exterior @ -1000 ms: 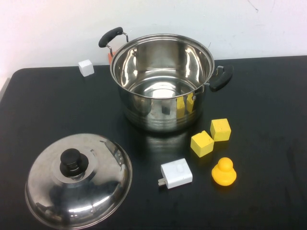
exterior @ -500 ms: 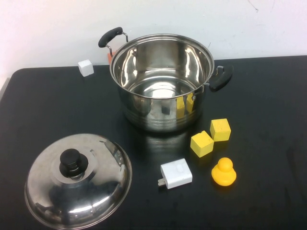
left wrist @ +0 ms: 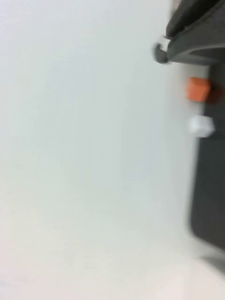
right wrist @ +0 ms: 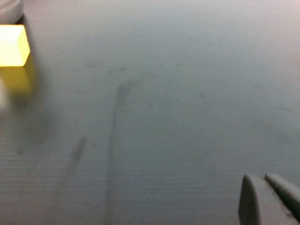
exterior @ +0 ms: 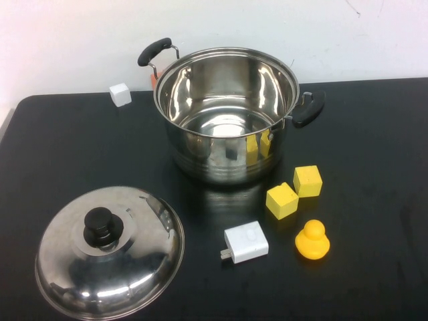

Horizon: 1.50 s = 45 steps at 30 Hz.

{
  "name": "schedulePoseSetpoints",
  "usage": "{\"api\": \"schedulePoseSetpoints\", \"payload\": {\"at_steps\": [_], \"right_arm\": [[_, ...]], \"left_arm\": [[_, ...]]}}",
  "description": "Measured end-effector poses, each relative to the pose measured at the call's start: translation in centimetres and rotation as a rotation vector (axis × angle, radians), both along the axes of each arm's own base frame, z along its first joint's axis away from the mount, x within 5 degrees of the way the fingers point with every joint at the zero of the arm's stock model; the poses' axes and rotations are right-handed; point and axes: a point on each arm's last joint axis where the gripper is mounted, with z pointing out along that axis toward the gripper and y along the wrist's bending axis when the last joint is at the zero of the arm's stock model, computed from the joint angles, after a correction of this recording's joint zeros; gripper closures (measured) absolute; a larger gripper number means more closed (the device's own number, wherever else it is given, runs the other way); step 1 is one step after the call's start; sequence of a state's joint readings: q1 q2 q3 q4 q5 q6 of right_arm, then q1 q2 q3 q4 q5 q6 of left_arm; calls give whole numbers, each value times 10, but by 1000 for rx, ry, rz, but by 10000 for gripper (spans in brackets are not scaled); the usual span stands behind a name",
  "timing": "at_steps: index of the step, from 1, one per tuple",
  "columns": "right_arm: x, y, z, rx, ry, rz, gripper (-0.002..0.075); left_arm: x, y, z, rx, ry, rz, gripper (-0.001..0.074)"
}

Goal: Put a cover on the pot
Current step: Pick up the pot lid

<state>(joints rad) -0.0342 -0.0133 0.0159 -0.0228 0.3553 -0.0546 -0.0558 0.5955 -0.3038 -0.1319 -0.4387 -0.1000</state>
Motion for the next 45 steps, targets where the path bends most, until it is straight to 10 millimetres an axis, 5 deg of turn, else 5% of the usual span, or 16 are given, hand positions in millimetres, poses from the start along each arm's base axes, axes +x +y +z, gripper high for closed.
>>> {"api": "schedulePoseSetpoints", "payload": {"at_steps": [8, 11, 16, 20, 30, 33, 37, 45], "right_arm": [[0, 0, 0, 0, 0, 0, 728], [0, 0, 0, 0, 0, 0, 728], [0, 0, 0, 0, 0, 0, 728], [0, 0, 0, 0, 0, 0, 728], [0, 0, 0, 0, 0, 0, 728], [0, 0, 0, 0, 0, 0, 728], [0, 0, 0, 0, 0, 0, 728], [0, 0, 0, 0, 0, 0, 728]], "left_arm": [[67, -14, -48, 85, 238, -105, 691], [83, -19, -66, 121, 281, -158, 574], [104, -26, -90, 139, 373, -222, 256], [111, -30, -103, 136, 434, -270, 167], [111, -49, -122, 188, 531, -348, 172], [112, -47, -126, 186, 553, -332, 238], [114, -47, -125, 184, 543, -327, 427], [112, -46, -117, 141, 544, -308, 424]]}}
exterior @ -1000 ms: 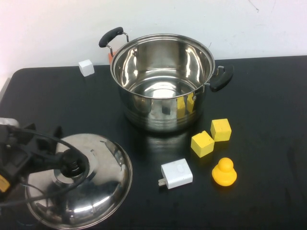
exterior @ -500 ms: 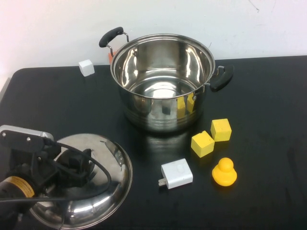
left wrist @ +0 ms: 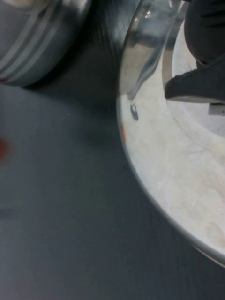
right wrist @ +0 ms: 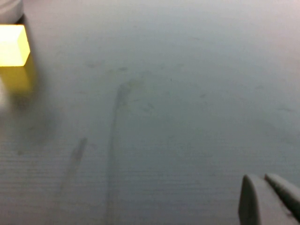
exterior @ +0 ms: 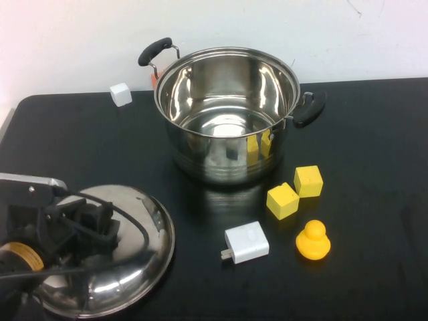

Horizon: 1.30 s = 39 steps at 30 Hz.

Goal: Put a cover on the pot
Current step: Pick up the pot lid, then place the pot lid on the pot

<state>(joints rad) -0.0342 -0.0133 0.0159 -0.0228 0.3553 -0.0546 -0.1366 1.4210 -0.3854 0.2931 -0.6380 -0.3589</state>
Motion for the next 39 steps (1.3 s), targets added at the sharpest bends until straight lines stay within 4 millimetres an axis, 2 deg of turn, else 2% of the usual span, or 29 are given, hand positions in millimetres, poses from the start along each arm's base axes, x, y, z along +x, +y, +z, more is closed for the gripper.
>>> {"api": "schedulePoseSetpoints", "payload": {"at_steps": [2, 5, 12, 14, 18, 21, 25, 29, 32, 39], "right_arm": [[0, 0, 0, 0, 0, 0, 728], [0, 0, 0, 0, 0, 0, 728], [0, 0, 0, 0, 0, 0, 728], [0, 0, 0, 0, 0, 0, 728], [0, 0, 0, 0, 0, 0, 728], [0, 0, 0, 0, 0, 0, 728], [0, 0, 0, 0, 0, 0, 728], [0, 0, 0, 0, 0, 0, 728], [0, 0, 0, 0, 0, 0, 728], [0, 0, 0, 0, 0, 0, 728]], "left_arm": [[1, 2, 8, 7, 13, 18, 424], [9, 4, 35, 31, 4, 52, 424], [35, 10, 125, 25, -56, 157, 424], [41, 7, 149, -1, -108, 160, 424], [56, -13, 178, -27, -182, 105, 424], [73, -40, 186, -27, -200, 33, 424], [99, -84, 174, 18, -162, -71, 425], [123, -119, 165, 48, -150, -134, 425], [140, -135, 167, 48, -159, -145, 425], [179, -158, 167, 61, -144, -124, 425]]}}
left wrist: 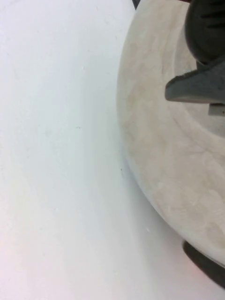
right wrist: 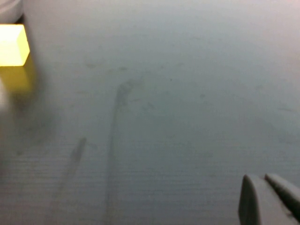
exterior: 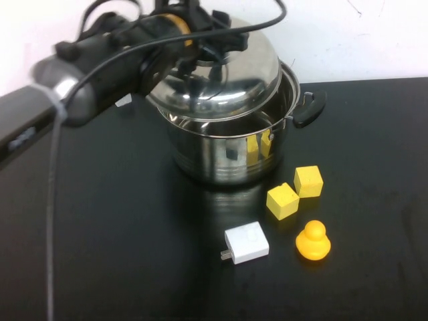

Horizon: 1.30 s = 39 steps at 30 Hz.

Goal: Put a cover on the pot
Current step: Place the pot lid on the pot

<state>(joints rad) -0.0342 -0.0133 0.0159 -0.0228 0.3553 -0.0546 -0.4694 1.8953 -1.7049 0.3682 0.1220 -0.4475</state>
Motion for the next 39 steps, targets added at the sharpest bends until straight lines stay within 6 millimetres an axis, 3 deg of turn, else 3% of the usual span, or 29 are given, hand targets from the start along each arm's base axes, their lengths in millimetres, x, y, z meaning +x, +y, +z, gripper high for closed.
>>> {"api": "schedulePoseSetpoints", "payload": {"at_steps": [9, 39], "right_arm": [[0, 0, 0, 0, 0, 0, 728], [0, 0, 0, 0, 0, 0, 728]], "left_arm": [[15, -32, -19, 53, 89, 0, 425], [17, -37, -28, -6, 146, 17, 425]]}}
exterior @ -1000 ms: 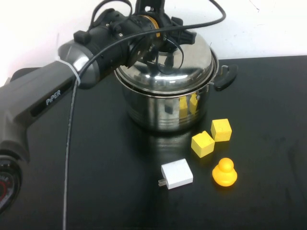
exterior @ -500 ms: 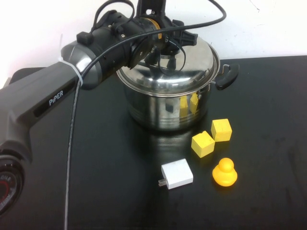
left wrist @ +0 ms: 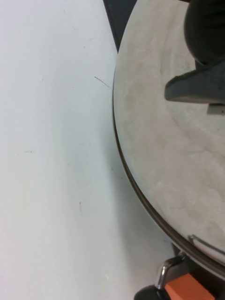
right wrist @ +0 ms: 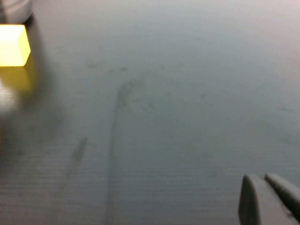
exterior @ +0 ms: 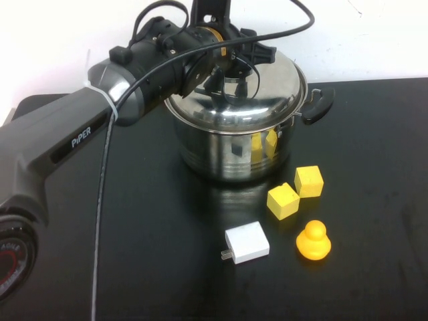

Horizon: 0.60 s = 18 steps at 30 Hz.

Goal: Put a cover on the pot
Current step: Place the pot lid on the pot

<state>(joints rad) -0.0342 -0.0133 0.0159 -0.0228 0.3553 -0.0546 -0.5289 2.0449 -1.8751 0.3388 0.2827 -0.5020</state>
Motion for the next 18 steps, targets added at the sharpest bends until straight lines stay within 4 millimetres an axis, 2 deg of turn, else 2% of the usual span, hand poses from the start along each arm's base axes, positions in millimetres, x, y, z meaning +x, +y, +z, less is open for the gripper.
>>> {"api": "schedulePoseSetpoints", "payload": {"at_steps": [18], "right_arm": [[0, 0, 0, 0, 0, 0, 728]], "left_arm": [[0, 0, 0, -3, 11, 4, 425]]}}
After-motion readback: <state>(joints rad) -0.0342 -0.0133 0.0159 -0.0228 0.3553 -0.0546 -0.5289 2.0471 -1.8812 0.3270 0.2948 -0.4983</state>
